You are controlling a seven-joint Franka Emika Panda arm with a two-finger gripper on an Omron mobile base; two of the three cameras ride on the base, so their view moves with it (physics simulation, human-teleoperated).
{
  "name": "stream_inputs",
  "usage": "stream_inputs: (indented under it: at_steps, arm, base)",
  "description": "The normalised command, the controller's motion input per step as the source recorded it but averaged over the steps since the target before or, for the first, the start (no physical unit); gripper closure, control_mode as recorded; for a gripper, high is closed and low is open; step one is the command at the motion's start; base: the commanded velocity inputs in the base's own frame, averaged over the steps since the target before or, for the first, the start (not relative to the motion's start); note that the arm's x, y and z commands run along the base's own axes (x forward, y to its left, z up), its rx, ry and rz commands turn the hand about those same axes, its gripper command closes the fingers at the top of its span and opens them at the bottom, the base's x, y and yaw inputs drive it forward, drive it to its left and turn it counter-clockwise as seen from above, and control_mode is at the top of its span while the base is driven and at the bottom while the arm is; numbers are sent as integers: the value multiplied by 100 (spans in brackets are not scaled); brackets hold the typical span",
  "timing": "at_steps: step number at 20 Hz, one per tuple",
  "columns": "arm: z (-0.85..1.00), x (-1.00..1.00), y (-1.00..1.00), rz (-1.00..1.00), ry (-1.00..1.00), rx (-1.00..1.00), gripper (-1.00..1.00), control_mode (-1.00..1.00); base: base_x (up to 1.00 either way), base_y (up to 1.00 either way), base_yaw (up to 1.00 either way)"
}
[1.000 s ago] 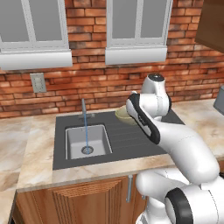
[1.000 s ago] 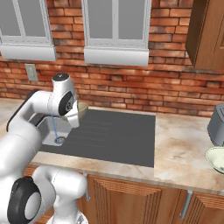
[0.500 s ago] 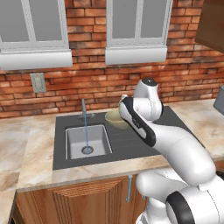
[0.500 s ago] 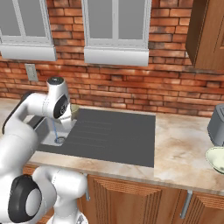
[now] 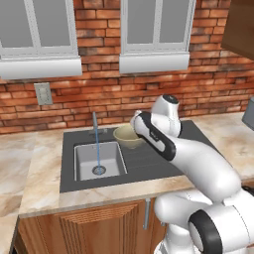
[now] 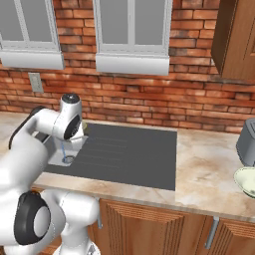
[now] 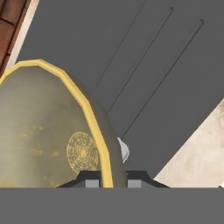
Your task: Rinse each bowl for a few seconds and place them down in the sink or on the counter.
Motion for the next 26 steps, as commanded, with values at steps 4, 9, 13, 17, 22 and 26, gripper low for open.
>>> stream_inputs:
  at_steps: [4,9,13,17,22,26]
  arm:
    - [-9,25,26,3,0,-1,100,-100]
    - [-8,20,28,1,0,-2,100,-100]
    - [-15,11,15,1,0,0,100,-100]
    - [-19,11,3,1,-2,0,100,-100]
    - [-20,19,11,1,-1,0,100,-100]
    - [-16,22,20,1,-1,0,100,-100]
  base:
    - [0,0,0]
    - [0,0,0]
    - [0,0,0]
    - [0,0,0]
    - [0,0,0]
    - [0,0,0]
